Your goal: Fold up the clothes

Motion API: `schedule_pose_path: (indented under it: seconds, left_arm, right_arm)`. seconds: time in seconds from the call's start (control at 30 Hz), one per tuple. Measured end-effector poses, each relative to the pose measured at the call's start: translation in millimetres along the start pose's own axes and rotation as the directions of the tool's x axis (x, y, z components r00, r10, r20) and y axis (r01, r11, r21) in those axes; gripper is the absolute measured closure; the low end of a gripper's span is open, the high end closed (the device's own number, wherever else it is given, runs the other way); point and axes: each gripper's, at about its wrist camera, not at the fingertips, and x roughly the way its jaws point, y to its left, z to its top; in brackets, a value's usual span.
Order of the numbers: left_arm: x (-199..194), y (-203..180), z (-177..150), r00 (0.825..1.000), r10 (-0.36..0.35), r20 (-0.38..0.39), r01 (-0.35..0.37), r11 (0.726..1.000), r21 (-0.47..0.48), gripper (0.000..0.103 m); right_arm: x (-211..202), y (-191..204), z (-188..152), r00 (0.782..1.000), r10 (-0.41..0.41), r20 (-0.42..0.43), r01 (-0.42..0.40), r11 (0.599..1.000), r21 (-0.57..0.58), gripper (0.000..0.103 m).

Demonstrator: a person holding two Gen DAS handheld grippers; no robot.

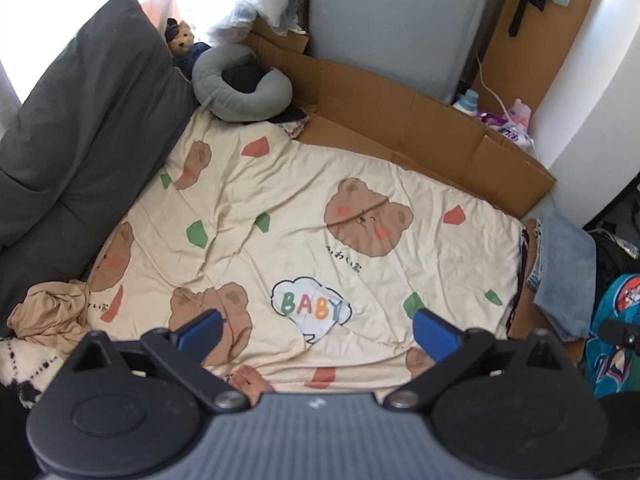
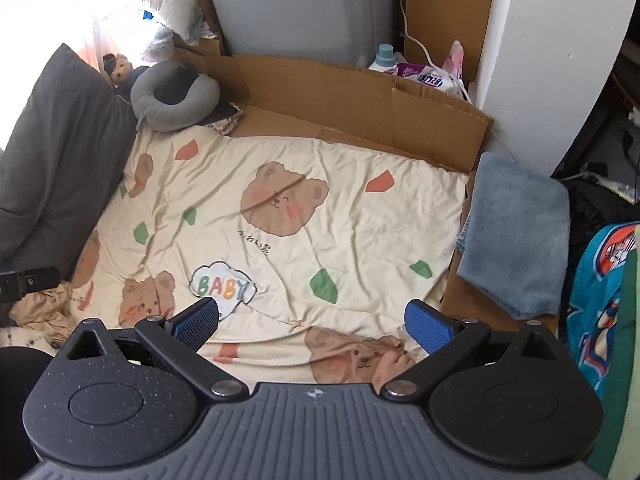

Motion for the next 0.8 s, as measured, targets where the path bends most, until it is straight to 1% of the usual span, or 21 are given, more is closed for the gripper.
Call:
schedule_pose_path:
  seconds: [0.1,0.4,0.57,0.8]
  left_arm:
    - [-0.2,0.0,0.0,1.000,-0.012,0.013,0.012,1.000,-0.005,0.001]
    - [-1.4,-6.1,-0.7,1.000,0.018,0.022,-0.018,1.000,0.023,0.007]
    - [-1.4,-6.7,-0.7,0.999,0.029,0.022,-0.030,0.999,0.022,0.008]
    - [-1.6,-4.5,-1.5,1.000,0.024,0.019,-0.024,1.000,0.017,0.008]
  right_arm:
    - [-0.7,-0.8,0.2,1.000,0.004,0.002,-0.004,1.000,0.007,0.001]
    - [-0.1,-1.8,0.0,1.000,-0.004,0.000,0.004,1.000,0.010,0.001]
    - [0.4,-3.2,0.6,1.000,-0.004,-0.004,0.004,1.000,0.013,0.001]
    - [0.3,-3.2,0.2,1.000,-0.005,-0.006,0.005,1.000,0.012,0.001]
